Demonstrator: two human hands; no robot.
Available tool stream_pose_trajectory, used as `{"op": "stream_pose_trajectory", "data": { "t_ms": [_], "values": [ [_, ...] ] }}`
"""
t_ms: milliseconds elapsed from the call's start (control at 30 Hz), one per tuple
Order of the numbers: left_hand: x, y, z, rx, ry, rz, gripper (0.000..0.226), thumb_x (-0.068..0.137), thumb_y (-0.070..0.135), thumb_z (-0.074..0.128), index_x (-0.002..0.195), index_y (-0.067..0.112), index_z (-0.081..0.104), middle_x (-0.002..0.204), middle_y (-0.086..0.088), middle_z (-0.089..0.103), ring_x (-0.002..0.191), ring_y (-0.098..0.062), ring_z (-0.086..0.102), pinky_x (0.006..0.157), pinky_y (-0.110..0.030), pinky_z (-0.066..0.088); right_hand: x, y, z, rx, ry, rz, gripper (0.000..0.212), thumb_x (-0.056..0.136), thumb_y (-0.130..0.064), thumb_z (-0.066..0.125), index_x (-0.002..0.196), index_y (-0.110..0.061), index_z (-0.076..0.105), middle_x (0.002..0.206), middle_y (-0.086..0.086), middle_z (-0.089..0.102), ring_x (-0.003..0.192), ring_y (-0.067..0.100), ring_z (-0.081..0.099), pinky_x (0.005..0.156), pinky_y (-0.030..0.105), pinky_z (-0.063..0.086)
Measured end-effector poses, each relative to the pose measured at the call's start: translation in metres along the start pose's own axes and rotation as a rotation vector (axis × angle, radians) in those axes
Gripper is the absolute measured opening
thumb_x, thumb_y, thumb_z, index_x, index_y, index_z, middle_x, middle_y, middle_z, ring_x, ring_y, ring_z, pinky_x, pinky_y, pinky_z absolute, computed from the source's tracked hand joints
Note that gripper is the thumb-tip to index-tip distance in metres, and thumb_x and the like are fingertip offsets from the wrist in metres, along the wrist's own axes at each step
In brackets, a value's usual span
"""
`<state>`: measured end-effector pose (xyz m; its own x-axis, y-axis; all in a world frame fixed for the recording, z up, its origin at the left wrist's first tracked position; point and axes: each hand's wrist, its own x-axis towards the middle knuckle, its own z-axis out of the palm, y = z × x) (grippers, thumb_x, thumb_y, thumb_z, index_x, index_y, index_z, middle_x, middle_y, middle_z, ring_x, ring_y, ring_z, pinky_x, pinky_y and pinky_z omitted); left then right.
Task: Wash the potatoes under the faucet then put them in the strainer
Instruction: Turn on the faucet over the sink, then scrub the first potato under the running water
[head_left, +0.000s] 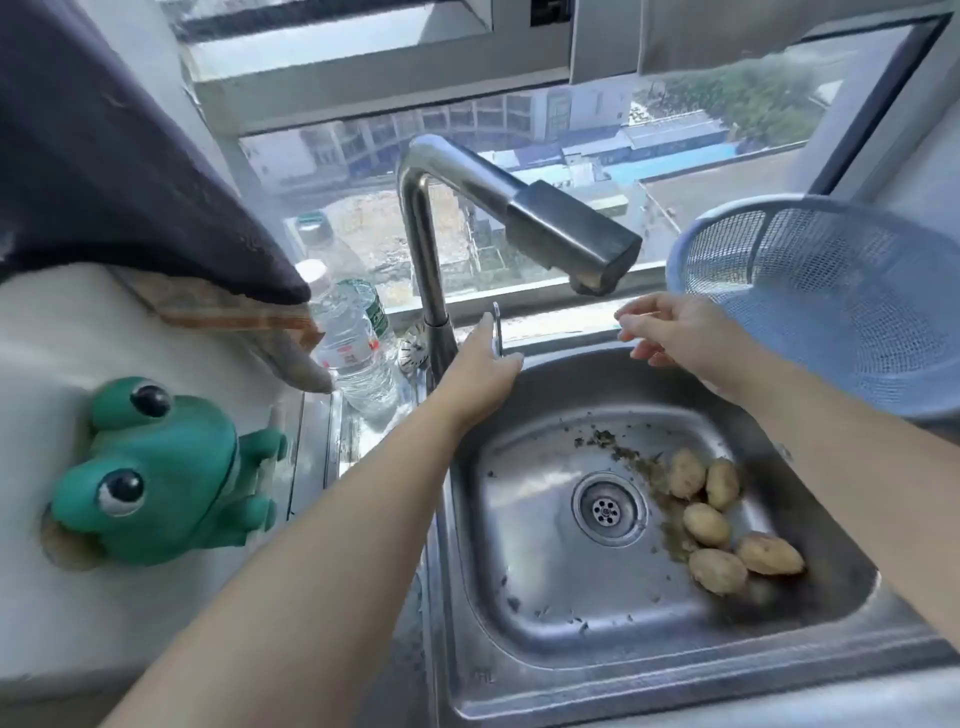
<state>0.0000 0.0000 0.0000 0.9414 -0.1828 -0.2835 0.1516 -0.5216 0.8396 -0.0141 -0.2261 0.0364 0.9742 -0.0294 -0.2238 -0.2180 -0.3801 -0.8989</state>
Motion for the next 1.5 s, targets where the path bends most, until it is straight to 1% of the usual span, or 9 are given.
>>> {"op": "stream_pose_trajectory", "data": {
  "t_ms": [200,333,633,833,967,1067,1167,1333,1500],
  "values": [
    [0.002,0.003,-0.003,0.105,-0.106,0.023,0.076,0.094,0.015,0.048,0.154,0.022,0.003,0.155,-0.007,0.030,0.099,-0.007,0.048,0.094,-0.024,0.032,0.006,0.003,-0.009,-0.045,-0.034,-0.003,0.012,0.091,-0.024,0.060,0.100,-0.017,0.064,0.086,-0.002,0.068,0.070,0.011,0.060,0.069,0.024,0.049],
    [0.003,0.007,-0.005,0.277,-0.106,0.062,0.075,0.094,0.008,0.045,0.154,0.017,0.002,0.159,-0.005,0.020,0.141,-0.019,0.032,0.103,-0.020,0.025,0.009,0.006,-0.008,-0.056,-0.055,0.001,0.012,0.092,-0.024,0.059,0.100,-0.018,0.064,0.088,-0.001,0.068,0.071,0.011,0.061,0.070,0.025,0.050],
    [0.012,0.017,0.010,0.523,-0.191,0.042,0.066,0.093,0.005,0.042,0.152,0.011,0.014,0.143,-0.021,0.043,0.115,-0.034,0.052,0.081,-0.026,0.035,0.006,0.000,-0.008,-0.074,-0.093,-0.017,0.007,0.092,-0.021,0.058,0.095,-0.019,0.064,0.089,0.000,0.067,0.071,0.011,0.061,0.069,0.024,0.049],
    [0.004,0.017,0.001,0.551,-0.178,0.080,0.070,0.093,-0.001,0.037,0.154,0.017,0.009,0.153,-0.014,0.034,0.129,-0.030,0.044,0.094,-0.024,0.033,-0.002,-0.001,-0.012,-0.083,-0.107,-0.011,0.007,0.092,-0.019,0.058,0.090,-0.021,0.064,0.088,0.001,0.068,0.071,0.012,0.062,0.067,0.024,0.049],
    [-0.024,-0.002,0.004,0.365,-0.041,0.051,0.056,0.094,0.001,0.042,0.147,0.014,0.033,0.146,-0.006,0.045,0.121,-0.028,0.053,0.098,-0.029,0.040,-0.019,0.017,-0.011,-0.149,-0.201,0.045,0.009,0.094,-0.018,0.055,0.095,-0.020,0.063,0.092,0.000,0.069,0.079,0.013,0.065,0.071,0.025,0.052],
    [-0.050,-0.025,0.011,0.417,-0.062,-0.079,0.038,0.090,0.000,0.041,0.117,0.016,0.064,0.115,-0.001,0.065,0.096,-0.014,0.060,0.077,-0.019,0.043,-0.033,0.056,-0.005,-0.345,-0.331,0.102,0.010,0.093,-0.022,0.056,0.099,-0.023,0.064,0.094,-0.005,0.068,0.083,0.011,0.065,0.075,0.026,0.054],
    [-0.074,-0.040,0.027,0.475,-0.294,-0.188,0.033,0.088,0.000,0.040,0.091,0.020,0.066,0.088,0.003,0.064,0.062,-0.007,0.053,0.053,-0.018,0.039,-0.042,0.111,0.000,-0.676,-0.429,0.186,0.019,0.091,-0.025,0.056,0.107,-0.022,0.065,0.105,-0.005,0.066,0.087,0.011,0.060,0.080,0.026,0.048],
    [-0.093,-0.051,0.065,0.679,-0.579,-0.238,0.034,0.091,0.005,0.042,0.103,0.017,0.071,0.116,0.001,0.067,0.100,-0.013,0.058,0.080,-0.020,0.041,-0.064,0.186,0.006,-1.420,-0.779,-0.001,0.029,0.090,-0.018,0.044,0.113,-0.019,0.061,0.117,0.003,0.058,0.108,0.025,0.055,0.076,0.030,0.041],
    [-0.094,-0.043,0.081,0.635,-0.595,-0.244,0.035,0.092,0.006,0.040,0.111,0.017,0.068,0.123,0.003,0.064,0.112,-0.013,0.057,0.087,-0.021,0.041,-0.053,0.209,0.003,-1.661,-0.920,-0.429,0.029,0.092,-0.018,0.043,0.117,-0.014,0.058,0.121,0.004,0.057,0.119,0.027,0.045,0.092,0.037,0.035]
  ]
}}
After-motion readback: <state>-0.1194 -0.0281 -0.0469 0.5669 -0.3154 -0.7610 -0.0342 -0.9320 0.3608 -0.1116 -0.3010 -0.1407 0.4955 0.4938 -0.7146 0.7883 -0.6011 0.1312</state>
